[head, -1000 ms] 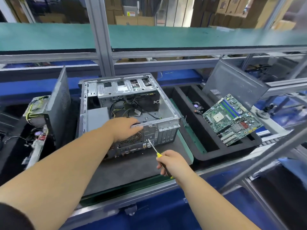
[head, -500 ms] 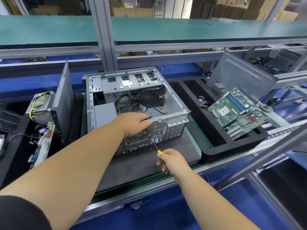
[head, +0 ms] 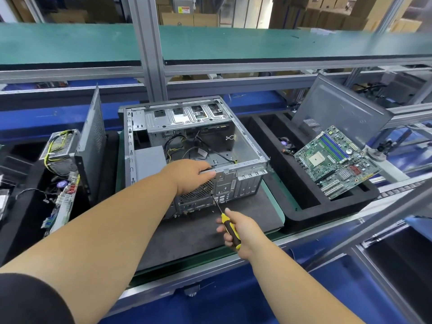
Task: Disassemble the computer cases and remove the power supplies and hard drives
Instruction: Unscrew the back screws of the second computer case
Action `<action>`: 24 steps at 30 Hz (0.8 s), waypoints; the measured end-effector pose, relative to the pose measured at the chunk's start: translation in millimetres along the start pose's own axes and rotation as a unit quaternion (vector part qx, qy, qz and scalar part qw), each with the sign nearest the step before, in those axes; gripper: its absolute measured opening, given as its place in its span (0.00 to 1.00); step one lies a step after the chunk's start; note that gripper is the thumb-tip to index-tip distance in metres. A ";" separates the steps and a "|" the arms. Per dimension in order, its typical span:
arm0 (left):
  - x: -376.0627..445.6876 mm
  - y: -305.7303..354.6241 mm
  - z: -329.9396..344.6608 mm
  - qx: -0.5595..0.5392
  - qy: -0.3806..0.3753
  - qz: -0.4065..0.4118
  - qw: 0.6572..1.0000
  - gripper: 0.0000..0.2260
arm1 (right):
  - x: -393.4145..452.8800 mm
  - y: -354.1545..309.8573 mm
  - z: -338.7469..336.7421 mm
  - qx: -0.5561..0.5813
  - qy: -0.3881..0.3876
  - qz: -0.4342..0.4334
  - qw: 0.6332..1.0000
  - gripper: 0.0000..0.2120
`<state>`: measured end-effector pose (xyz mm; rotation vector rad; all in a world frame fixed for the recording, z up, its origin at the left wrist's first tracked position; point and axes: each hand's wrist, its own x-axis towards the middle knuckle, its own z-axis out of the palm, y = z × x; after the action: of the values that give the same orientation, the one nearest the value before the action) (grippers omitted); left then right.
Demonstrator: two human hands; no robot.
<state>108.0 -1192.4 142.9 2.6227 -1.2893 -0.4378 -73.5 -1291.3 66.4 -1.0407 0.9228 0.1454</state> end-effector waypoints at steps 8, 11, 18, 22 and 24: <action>0.0 0.5 -0.8 0.000 -0.003 -0.001 1.000 0.19 | 5.7 -4.4 10.2 -0.110 0.030 0.006 0.993 0.18; -0.6 1.1 -1.4 0.001 -0.003 0.000 1.000 0.20 | 4.9 -6.6 17.5 -0.166 0.068 -0.002 0.984 0.18; -1.2 1.7 -2.1 -0.004 -0.002 0.002 1.000 0.19 | -0.2 0.9 14.1 -0.533 0.219 -0.191 0.795 0.12; -1.5 2.0 -2.8 -0.006 -0.003 0.004 1.000 0.20 | 2.5 -3.5 7.9 -0.422 0.146 -0.159 0.880 0.15; -1.6 1.9 -2.9 -0.008 -0.004 0.005 1.000 0.19 | 2.0 -7.1 5.1 -0.187 0.059 -0.039 0.980 0.19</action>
<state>106.7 -1192.2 146.5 2.6031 -1.2969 -0.4557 -65.6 -1291.7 70.7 -1.4453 0.9822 0.1970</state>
